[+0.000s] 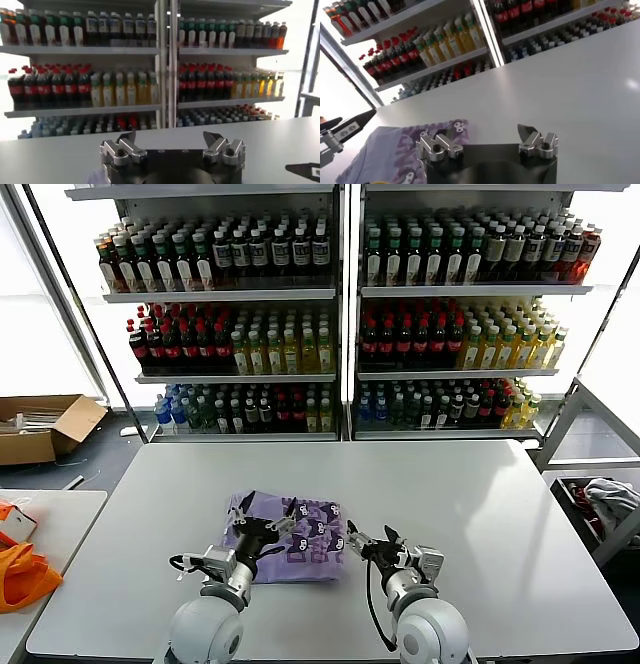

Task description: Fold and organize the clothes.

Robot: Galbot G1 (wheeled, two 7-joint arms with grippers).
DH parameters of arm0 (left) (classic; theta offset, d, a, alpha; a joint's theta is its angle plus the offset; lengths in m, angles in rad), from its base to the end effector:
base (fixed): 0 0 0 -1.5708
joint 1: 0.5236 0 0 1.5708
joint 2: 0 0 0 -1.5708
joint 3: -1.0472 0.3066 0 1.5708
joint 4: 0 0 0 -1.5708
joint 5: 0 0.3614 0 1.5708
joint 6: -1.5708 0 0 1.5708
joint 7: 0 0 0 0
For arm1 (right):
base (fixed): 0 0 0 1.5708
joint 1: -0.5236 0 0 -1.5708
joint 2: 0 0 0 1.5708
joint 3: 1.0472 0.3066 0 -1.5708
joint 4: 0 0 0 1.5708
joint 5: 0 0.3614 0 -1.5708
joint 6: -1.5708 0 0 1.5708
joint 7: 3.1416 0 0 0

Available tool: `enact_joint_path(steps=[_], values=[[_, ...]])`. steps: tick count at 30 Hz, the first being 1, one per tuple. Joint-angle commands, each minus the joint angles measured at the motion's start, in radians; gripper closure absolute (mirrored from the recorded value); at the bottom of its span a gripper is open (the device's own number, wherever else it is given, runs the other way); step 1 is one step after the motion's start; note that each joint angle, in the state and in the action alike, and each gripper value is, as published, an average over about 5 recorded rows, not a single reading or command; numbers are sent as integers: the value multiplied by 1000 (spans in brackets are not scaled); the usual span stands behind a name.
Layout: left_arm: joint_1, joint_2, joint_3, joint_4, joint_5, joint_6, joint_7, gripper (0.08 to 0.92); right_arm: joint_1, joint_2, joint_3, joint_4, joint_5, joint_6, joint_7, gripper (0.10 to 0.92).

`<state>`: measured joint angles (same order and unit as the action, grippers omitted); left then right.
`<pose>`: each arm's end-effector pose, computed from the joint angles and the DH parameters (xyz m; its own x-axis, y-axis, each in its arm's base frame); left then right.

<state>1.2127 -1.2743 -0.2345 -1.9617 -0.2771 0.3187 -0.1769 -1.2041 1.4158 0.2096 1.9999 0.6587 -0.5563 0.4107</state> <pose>0.2847 -0.0418 -0.2395 -0.9613 0.2046 0.1843 0.2061 0.9785 -0.0108 0.2822 0.0762 -0.2168 -0.8714 -0.2394 0.4283 -0.0686 0.9237 0.3769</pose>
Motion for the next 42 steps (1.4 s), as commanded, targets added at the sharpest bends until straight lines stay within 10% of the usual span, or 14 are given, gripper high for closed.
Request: enact_joint_path(steps=[1, 42], values=[[58, 46, -163, 4, 131, -5, -14, 178, 184, 106, -95, -202, 205, -10, 119, 205], [-173, 116, 71, 168, -45, 81, 3, 177, 58, -1, -113, -77, 68, -24, 168, 918]])
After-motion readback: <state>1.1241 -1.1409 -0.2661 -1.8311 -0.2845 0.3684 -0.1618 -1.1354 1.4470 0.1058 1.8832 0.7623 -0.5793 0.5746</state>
